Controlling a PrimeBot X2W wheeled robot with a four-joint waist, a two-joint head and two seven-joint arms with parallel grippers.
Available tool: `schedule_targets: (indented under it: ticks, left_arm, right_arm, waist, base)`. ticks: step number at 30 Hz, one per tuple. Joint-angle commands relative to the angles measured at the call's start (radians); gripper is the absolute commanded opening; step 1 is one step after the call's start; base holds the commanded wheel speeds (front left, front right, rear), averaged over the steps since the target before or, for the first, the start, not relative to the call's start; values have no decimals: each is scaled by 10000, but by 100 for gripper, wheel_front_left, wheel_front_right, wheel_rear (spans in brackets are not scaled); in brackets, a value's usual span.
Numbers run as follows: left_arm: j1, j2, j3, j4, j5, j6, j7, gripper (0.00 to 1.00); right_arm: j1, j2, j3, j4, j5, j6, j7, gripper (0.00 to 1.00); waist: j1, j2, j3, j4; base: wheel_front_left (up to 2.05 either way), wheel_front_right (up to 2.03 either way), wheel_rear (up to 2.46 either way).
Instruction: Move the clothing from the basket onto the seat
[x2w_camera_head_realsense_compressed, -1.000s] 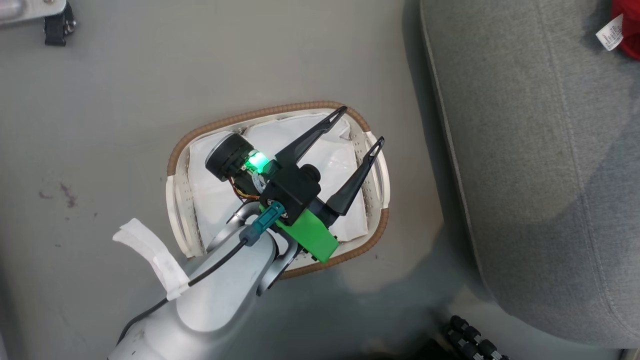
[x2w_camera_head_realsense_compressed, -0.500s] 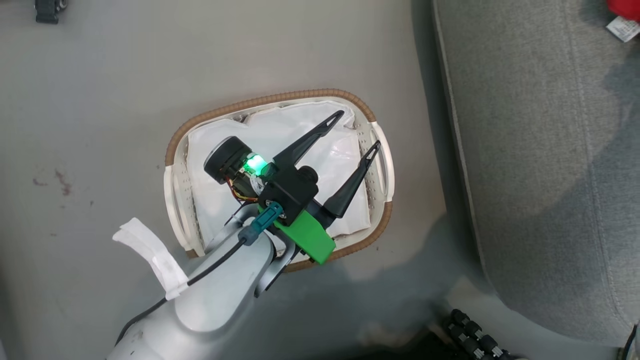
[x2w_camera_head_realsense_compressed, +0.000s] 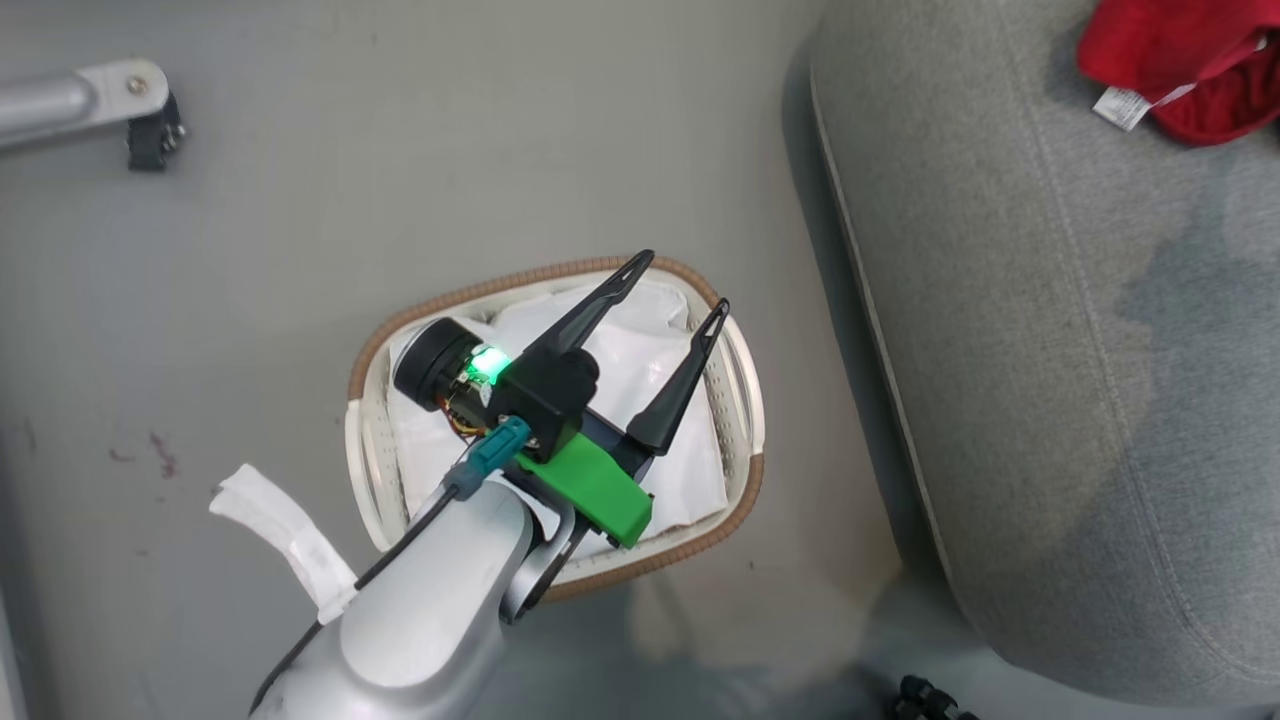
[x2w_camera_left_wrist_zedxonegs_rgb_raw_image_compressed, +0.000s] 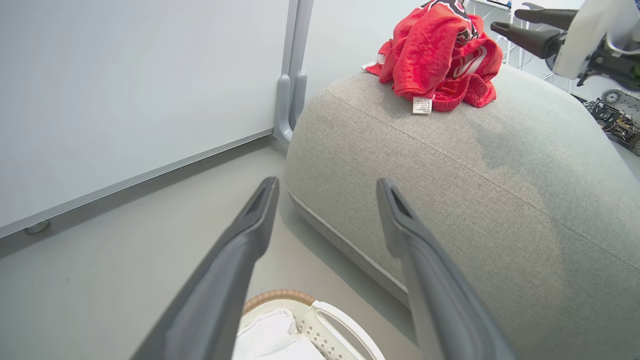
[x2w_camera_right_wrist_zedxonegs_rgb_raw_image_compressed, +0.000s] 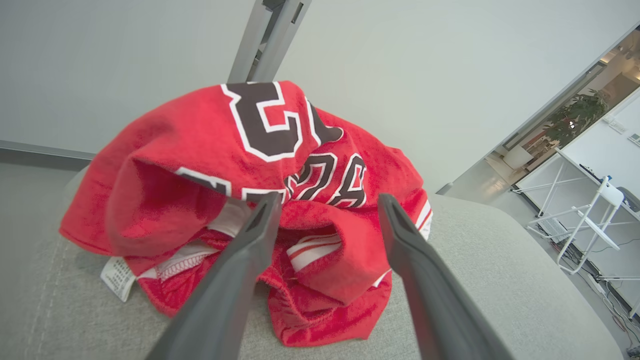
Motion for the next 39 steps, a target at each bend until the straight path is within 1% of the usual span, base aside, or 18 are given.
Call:
schedule_targets:
  ticks: [1,8,12,18,21,27,29,34,39]
  left_arm:
    - [270,-103,186,28,-131,-28,-2,100]
    - [996,-415,1185,129,-213,-11,-2,100]
    - [1448,-542,1883,83,-42,40,-3,100]
    - [2284,-623,3027,153,180,36,0,100]
    - [2772,-617,3746,162,298,66,1,100]
    - [3748,-676,5098,107,384,155,1,100]
    - [4058,-717,5461,83,406,146,1,100]
    - [4594,-783,6011,239,403,89,1,100]
    - [4985,-827,6262,304,470,51,1,100]
  right_arm:
    - [240,-108,104,-88,48,-15,-21,100]
    - [493,-337,765,-43,183,-15,-21,100]
    - [620,-227,1253,102,362,-15,-21,100]
    - [805,376,2054,366,694,-15,-21,100]
    - [1004,859,2427,406,958,-15,-21,100]
    - [1880,1542,2910,256,1437,-15,-22,100]
    - [2285,1698,3039,128,1646,-15,-22,100]
    - [3429,1919,3186,-338,2238,-15,-22,100]
    - [4308,1905,3843,-524,3400,-15,-22,100]
  waist:
    - [0,0,-939,159]
    - [0,0,-2350,756]
    - [0,0,-2963,1119]
    - [0,0,-3728,1544]
    - [0,0,-3994,1709]
    - [0,0,-4389,2024]
    - [0,0,-4477,2085]
    - [0,0,-4720,2256]
    - [0,0,-4876,2340]
  base:
    - [0,0,0]
    - [0,0,0]
    - [0,0,0]
    - [0,0,0]
    - [0,0,0]
    - [0,0,0]
    - [0,0,0]
    - [0,0,0]
    - [0,0,0]
